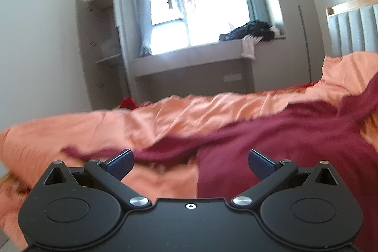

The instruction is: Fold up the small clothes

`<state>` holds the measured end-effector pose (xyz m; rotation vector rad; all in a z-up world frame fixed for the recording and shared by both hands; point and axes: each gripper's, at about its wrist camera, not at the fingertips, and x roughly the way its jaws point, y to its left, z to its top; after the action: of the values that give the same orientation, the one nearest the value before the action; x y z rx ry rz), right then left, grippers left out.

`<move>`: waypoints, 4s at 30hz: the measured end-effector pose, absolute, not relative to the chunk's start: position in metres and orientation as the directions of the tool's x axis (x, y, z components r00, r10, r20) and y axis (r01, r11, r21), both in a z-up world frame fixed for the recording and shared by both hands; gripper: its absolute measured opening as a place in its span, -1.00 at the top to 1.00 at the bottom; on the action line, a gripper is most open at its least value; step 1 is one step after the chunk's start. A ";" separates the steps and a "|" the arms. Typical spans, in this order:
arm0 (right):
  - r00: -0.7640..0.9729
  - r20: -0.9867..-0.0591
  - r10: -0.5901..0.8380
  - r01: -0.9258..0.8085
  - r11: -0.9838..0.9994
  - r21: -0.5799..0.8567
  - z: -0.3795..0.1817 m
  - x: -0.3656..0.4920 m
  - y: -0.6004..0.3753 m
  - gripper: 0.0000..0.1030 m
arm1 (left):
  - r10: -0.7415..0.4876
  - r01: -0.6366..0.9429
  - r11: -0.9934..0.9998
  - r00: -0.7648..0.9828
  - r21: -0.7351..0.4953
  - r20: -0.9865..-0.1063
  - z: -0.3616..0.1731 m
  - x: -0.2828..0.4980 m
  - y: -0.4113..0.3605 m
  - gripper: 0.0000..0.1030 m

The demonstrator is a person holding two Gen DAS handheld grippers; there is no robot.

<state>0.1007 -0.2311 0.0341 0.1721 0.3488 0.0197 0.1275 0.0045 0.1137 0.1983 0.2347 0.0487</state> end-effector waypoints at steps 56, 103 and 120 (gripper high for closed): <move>0.827 -0.033 -0.561 0.558 0.827 -0.069 0.114 0.332 -0.467 0.83 | -0.117 0.136 0.990 0.930 0.030 -0.347 0.041 0.300 -0.058 -0.99; 0.953 -0.219 0.211 -0.295 0.821 -0.489 -0.002 0.243 -0.090 -0.57 | -0.103 0.084 0.994 0.950 -0.074 -0.294 0.063 0.278 -0.001 -0.99; 0.904 -0.350 -0.247 0.137 0.941 -0.310 -0.019 0.289 -0.248 -0.79 | -0.087 0.113 0.993 0.912 0.041 -0.401 0.029 0.282 -0.022 -0.99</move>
<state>0.2890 -0.2475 -0.0186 -0.2844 0.3959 -0.2012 0.2822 -0.0225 0.0294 0.0635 0.4098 -0.1034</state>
